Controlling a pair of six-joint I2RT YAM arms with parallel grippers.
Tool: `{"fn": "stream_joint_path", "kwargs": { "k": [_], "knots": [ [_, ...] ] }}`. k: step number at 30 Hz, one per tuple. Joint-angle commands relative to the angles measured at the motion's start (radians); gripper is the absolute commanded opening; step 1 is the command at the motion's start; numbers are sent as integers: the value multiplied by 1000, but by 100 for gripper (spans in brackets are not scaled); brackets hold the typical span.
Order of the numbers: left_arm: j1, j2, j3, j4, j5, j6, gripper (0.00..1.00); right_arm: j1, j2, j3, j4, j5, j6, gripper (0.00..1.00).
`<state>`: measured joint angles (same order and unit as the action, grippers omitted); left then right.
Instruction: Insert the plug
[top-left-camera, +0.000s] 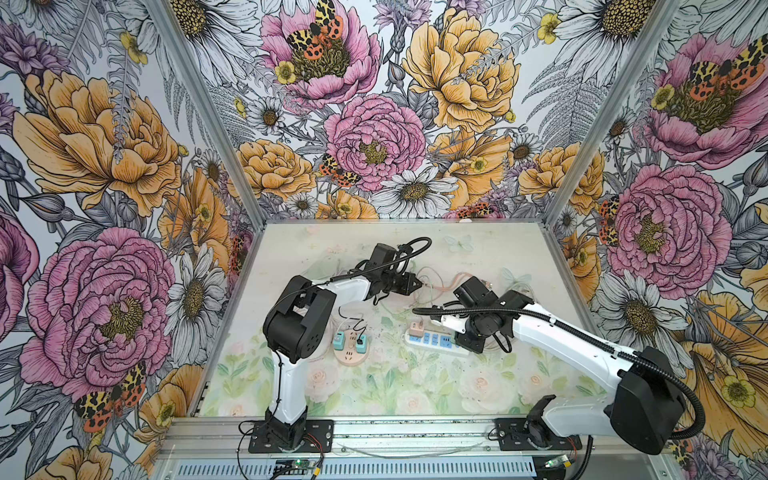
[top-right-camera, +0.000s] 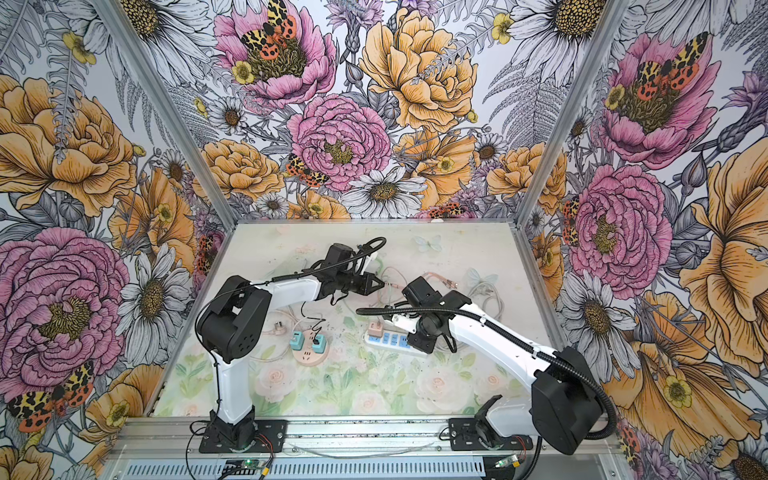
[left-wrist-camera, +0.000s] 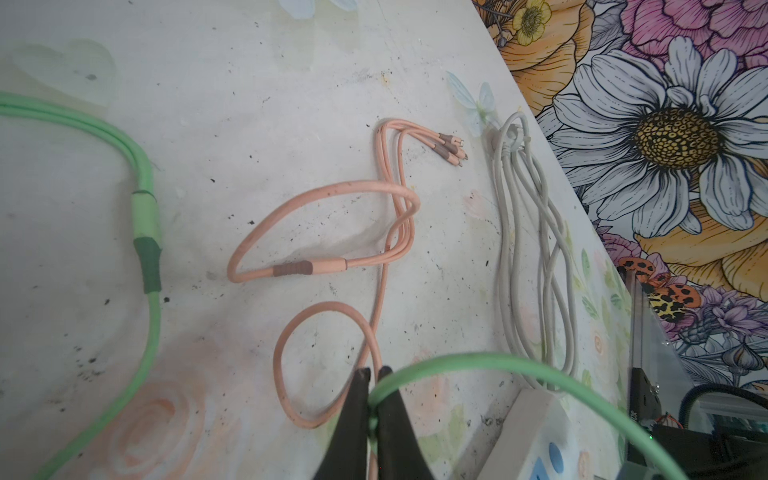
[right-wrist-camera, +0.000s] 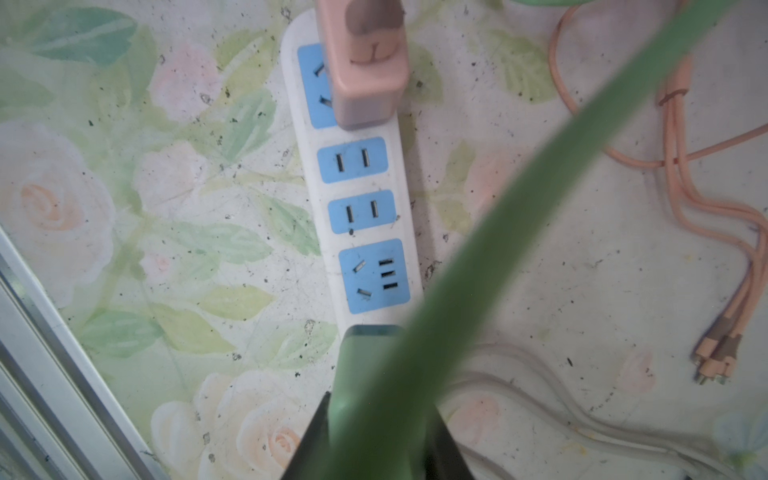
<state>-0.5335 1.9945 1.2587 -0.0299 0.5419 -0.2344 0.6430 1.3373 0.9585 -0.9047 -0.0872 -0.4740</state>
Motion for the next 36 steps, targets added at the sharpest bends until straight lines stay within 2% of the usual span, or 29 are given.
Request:
{"fn": "stream_joint_path", "kwargs": {
  "k": [1, 10, 21, 28, 31, 36],
  "knots": [
    [7, 15, 14, -1, 23, 23, 8, 4, -7, 18, 34, -34, -43, 0],
    [7, 26, 22, 0, 41, 28, 8, 0, 27, 39, 53, -52, -73, 0],
    [8, 26, 52, -48, 64, 40, 13, -7, 53, 33, 108, -91, -116, 0],
    [7, 21, 44, -65, 76, 55, 14, -12, 42, 16, 131, -77, -134, 0],
    [9, 22, 42, -70, 103, 57, 17, -14, 48, 12, 132, -75, -134, 0],
    [10, 0, 44, -140, 122, 65, 29, -22, 59, 9, 137, -67, -141, 0]
  ]
}}
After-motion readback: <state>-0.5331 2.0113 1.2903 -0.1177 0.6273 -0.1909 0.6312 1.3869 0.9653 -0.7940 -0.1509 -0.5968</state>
